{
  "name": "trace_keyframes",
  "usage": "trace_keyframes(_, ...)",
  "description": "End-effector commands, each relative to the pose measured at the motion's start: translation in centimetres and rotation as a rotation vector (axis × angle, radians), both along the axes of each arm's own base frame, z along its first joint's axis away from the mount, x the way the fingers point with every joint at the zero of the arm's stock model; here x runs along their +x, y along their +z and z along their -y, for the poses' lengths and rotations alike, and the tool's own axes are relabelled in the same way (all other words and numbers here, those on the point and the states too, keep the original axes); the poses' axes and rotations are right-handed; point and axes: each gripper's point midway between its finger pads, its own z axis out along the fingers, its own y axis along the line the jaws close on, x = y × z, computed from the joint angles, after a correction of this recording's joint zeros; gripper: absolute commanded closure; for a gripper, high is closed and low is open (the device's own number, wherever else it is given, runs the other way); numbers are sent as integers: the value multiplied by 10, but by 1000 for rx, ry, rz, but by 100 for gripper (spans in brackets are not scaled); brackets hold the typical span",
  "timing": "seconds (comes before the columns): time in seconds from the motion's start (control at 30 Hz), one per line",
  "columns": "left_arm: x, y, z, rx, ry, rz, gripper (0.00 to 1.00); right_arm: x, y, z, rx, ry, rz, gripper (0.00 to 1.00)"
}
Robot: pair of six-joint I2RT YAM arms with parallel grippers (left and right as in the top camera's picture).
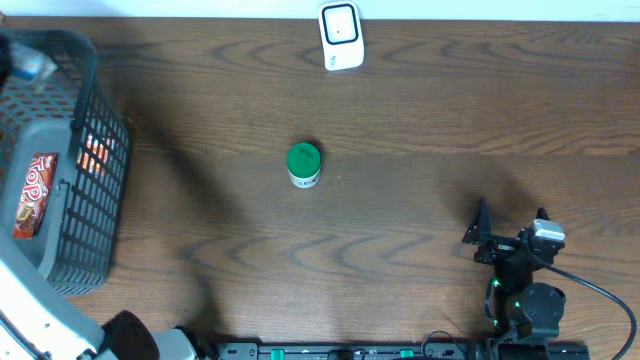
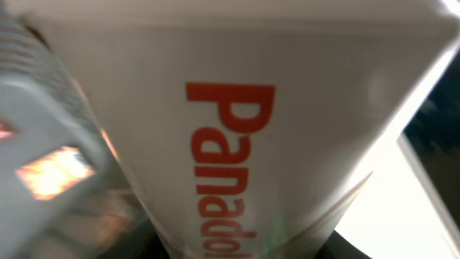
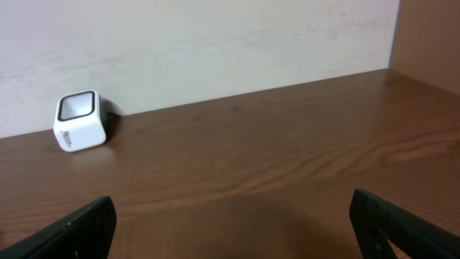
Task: Scan the item barcode
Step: 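Lift the Panadol box out and carry it beside the bottle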
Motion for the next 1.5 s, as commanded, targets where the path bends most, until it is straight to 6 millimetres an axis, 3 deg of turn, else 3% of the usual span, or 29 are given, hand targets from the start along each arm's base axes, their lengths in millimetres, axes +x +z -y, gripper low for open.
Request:
trace_keyframes(0.0, 9, 13, 50, -67, -159, 45, 51, 0, 0, 2, -11, -7, -2, 1)
trace_keyframes(0.17, 24, 5, 112, -34, -326, 16, 52, 0, 0, 2, -11, -7, -2, 1)
trace_keyframes(0.3, 32, -18, 142, 38, -342, -78, 52, 0, 0, 2, -11, -7, -2, 1)
trace_keyframes(0.63, 40, -106, 197, 233, -376, -385, 51, 0, 0, 2, -11, -7, -2, 1)
trace_keyframes(0.77, 47, -156, 222, 237, -448, -510, 52, 0, 0, 2, -11, -7, -2, 1)
trace_keyframes(1.0, 57, -241, 228, 276, -463, -733, 52, 0, 0, 2, -11, -7, -2, 1)
trace_keyframes(1.27, 52, -329, 232, 266, -491, -963, 52, 0, 0, 2, -11, -7, -2, 1)
trace_keyframes(1.47, 38, -374, 246, 279, -530, -1072, 52, 0, 0, 2, -11, -7, -2, 1)
